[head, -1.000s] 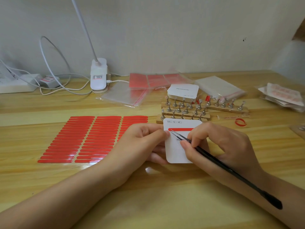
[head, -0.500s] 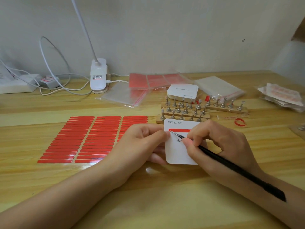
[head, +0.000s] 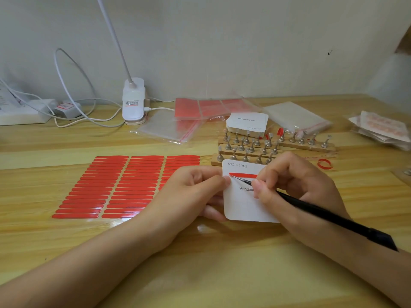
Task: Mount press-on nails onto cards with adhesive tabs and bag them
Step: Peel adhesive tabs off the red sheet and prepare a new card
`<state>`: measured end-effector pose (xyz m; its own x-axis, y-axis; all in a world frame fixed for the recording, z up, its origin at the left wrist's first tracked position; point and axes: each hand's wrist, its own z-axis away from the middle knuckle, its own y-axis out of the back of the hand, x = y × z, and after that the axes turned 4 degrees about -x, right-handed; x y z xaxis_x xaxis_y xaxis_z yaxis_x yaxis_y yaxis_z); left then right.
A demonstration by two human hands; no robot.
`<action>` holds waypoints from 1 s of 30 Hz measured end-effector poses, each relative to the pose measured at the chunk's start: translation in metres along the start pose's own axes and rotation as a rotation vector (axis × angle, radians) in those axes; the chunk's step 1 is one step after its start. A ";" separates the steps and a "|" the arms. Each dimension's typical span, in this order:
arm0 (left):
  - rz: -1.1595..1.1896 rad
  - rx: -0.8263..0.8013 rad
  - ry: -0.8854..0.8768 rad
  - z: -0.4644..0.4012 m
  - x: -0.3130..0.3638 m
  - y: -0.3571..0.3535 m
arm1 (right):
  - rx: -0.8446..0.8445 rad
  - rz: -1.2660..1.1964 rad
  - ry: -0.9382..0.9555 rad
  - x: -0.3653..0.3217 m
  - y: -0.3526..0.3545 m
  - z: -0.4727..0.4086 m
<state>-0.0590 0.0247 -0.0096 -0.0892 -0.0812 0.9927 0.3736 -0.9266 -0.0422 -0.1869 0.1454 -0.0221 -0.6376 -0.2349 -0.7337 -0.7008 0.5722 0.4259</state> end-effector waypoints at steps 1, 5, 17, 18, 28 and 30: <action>-0.001 0.003 -0.002 0.000 0.000 0.000 | -0.003 0.002 0.002 0.000 0.000 0.000; -0.010 0.008 -0.007 0.000 0.000 0.000 | -0.006 0.032 0.026 -0.002 0.001 0.001; -0.030 0.011 -0.007 0.000 0.000 -0.001 | -0.008 0.108 0.064 -0.003 -0.002 0.001; -0.031 0.010 -0.008 0.000 0.000 -0.001 | -0.010 0.104 0.063 -0.003 -0.002 0.001; -0.023 0.012 -0.009 0.000 0.000 -0.001 | -0.029 0.138 0.137 -0.002 -0.002 0.001; -0.025 0.012 -0.008 0.000 0.000 -0.001 | -0.029 0.150 0.144 -0.002 -0.001 0.000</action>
<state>-0.0592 0.0257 -0.0097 -0.0916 -0.0553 0.9943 0.3824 -0.9239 -0.0162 -0.1845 0.1454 -0.0215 -0.7732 -0.2597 -0.5786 -0.6021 0.5871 0.5411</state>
